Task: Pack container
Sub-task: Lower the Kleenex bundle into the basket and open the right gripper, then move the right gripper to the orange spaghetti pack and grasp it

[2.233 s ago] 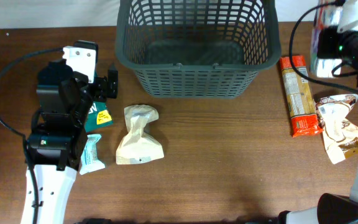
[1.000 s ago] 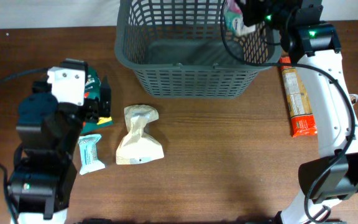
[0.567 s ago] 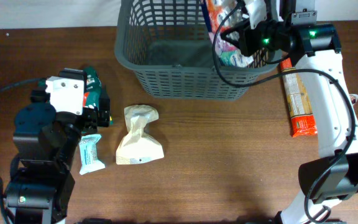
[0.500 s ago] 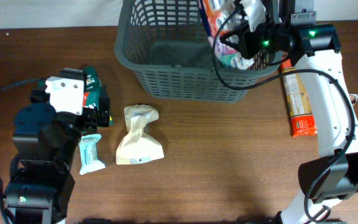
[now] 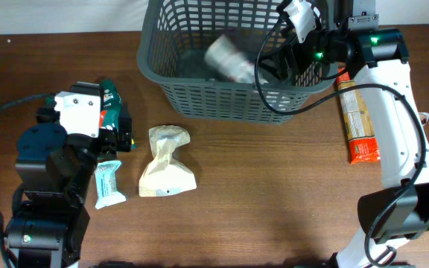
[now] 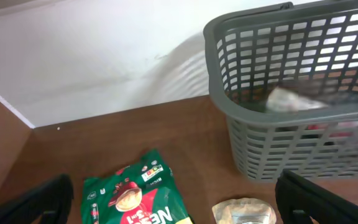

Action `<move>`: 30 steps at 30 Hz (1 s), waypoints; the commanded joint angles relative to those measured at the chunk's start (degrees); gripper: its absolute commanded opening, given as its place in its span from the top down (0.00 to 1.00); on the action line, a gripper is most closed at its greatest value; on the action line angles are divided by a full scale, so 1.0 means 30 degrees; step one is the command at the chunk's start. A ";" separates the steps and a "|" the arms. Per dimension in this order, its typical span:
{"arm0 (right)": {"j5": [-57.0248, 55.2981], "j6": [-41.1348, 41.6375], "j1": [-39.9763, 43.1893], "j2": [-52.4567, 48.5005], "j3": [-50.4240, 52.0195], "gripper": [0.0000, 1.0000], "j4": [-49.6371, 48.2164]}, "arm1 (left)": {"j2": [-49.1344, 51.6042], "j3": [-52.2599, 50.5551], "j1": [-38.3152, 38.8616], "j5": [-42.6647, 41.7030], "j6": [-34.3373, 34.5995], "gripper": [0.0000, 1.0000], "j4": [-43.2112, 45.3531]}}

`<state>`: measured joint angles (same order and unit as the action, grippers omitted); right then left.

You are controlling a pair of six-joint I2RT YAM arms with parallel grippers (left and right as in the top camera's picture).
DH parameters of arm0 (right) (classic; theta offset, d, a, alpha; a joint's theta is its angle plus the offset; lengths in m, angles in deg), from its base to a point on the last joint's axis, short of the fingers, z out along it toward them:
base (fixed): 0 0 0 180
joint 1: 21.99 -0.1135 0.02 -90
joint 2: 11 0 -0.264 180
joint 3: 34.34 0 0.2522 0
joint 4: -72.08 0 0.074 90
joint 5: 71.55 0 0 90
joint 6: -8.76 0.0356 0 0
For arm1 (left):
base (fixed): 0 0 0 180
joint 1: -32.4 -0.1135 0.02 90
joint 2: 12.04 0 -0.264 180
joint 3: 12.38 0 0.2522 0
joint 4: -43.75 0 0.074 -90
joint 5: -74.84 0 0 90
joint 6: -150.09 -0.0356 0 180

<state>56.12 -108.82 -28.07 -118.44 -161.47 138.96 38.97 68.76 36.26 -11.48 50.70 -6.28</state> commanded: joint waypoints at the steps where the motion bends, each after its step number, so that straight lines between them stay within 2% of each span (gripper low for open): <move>1: 0.0590 -0.0146 0.0022 0.0291 -0.0335 0.01 -0.0087 | -0.0117 0.0204 0.0036 0.0073 -0.0109 0.01 0.0007; 6: 0.0583 0.1377 0.0036 0.0299 -0.1421 0.01 -0.0605 | -0.0117 0.0204 0.0036 0.0073 -0.0109 0.01 0.0007; 10: 0.0000 0.3453 0.0036 0.0299 -0.5042 0.01 -0.0619 | -0.0117 0.0204 0.0036 0.0080 -0.0109 0.01 0.0007; 12: -0.2776 0.5464 0.0109 0.0299 -0.7963 0.01 -0.0066 | -0.0117 0.0204 0.0036 0.0080 -0.0109 0.01 0.0000; 16: -0.8182 0.6863 0.1195 0.0299 -1.1715 0.01 0.3330 | -0.0117 0.0204 0.0036 0.0080 -0.0109 0.01 -0.0007; 19: -0.9420 0.7825 0.2761 0.0299 -1.2648 0.01 0.5435 | -0.0117 0.0204 0.0036 0.0080 -0.0117 0.01 0.0000; 26: -0.9428 0.7883 0.7461 0.0328 -1.2539 0.01 1.0222 | -0.0117 0.0204 0.0036 0.0087 -0.0117 0.01 0.0000; 28: -0.9435 0.6309 0.9530 0.0313 -1.2160 0.01 1.1781 | -0.0117 0.0204 0.0036 0.0080 -0.0124 0.01 -0.0007; 30: -0.9442 0.5064 1.0382 0.0306 -1.1686 0.01 1.2488 | -0.0117 0.0204 0.0036 0.0080 -0.0131 0.01 -0.0007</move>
<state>29.09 -87.79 -1.49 -117.35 -198.49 174.00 38.97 68.76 36.26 -11.46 50.70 -6.35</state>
